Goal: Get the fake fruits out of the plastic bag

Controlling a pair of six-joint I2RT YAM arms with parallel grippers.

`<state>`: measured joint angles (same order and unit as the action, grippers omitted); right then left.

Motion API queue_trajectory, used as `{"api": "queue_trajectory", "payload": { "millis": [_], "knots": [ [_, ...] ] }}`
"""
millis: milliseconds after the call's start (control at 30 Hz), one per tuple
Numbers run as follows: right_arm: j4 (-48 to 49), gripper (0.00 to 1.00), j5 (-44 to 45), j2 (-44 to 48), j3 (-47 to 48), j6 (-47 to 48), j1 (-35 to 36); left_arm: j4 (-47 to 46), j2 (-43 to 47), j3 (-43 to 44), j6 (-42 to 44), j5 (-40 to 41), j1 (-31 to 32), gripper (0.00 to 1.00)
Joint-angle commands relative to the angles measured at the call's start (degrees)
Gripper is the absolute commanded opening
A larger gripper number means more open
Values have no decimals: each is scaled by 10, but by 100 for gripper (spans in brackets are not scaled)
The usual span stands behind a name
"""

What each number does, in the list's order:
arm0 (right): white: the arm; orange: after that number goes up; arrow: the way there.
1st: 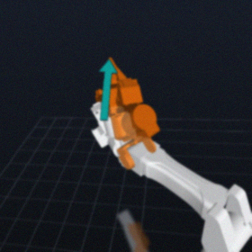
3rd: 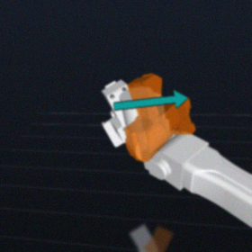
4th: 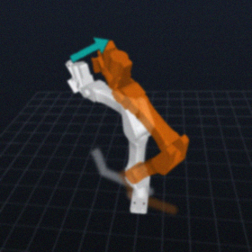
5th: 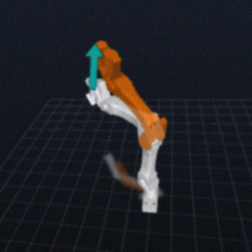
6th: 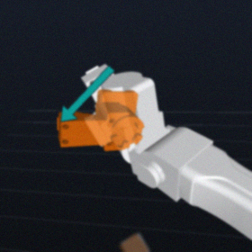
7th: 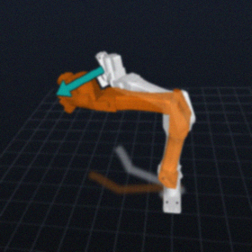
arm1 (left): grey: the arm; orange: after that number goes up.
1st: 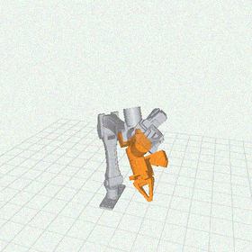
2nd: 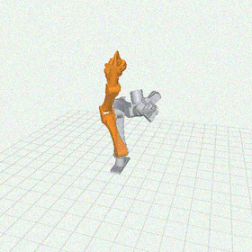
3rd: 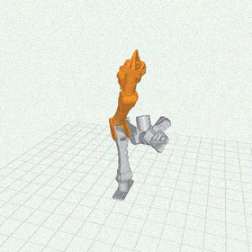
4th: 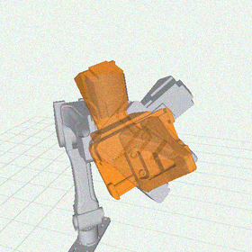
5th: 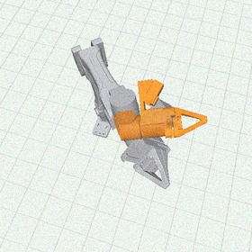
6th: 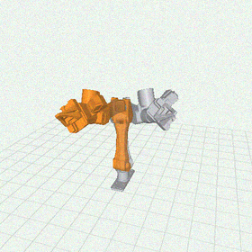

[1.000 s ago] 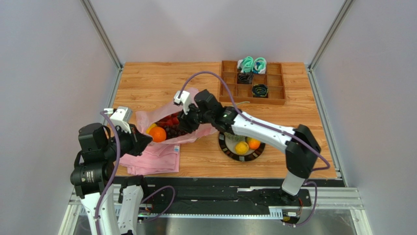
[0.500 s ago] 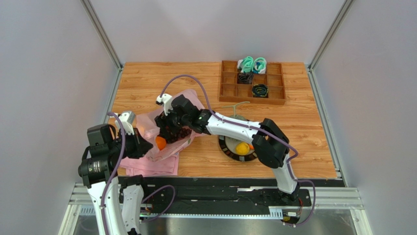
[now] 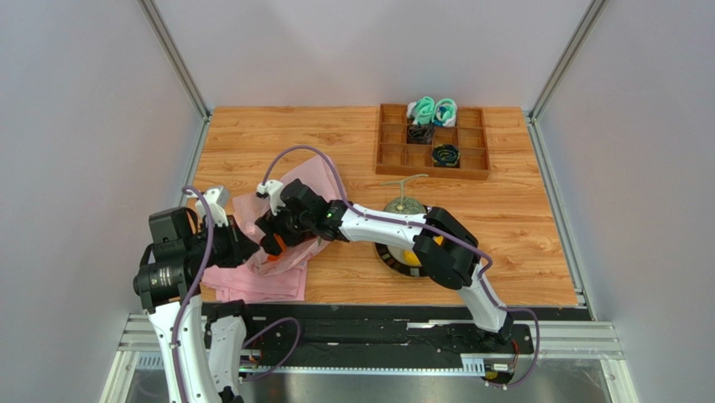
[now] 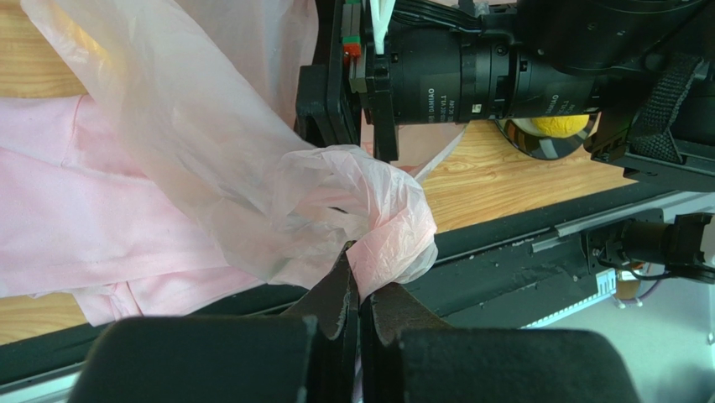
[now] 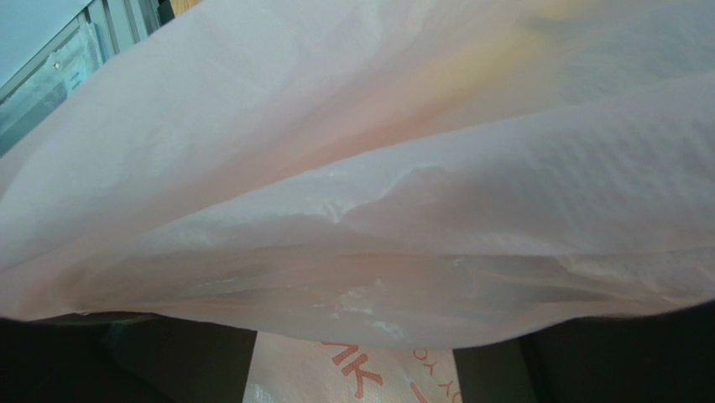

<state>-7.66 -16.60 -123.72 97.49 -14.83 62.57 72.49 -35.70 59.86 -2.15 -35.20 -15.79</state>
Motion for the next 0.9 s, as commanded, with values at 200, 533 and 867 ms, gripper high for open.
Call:
{"api": "queue_trajectory", "payload": {
  "millis": [200,533,867],
  "knots": [
    [-14,86,9,-12,2,88,10,-22,12,7,-2,1,-8,0],
    [8,66,64,-28,0,131,18,-37,18,4,-12,-17,-7,0],
    [-65,34,11,99,30,184,-15,-100,25,-32,-41,-39,-8,0]
  ]
}}
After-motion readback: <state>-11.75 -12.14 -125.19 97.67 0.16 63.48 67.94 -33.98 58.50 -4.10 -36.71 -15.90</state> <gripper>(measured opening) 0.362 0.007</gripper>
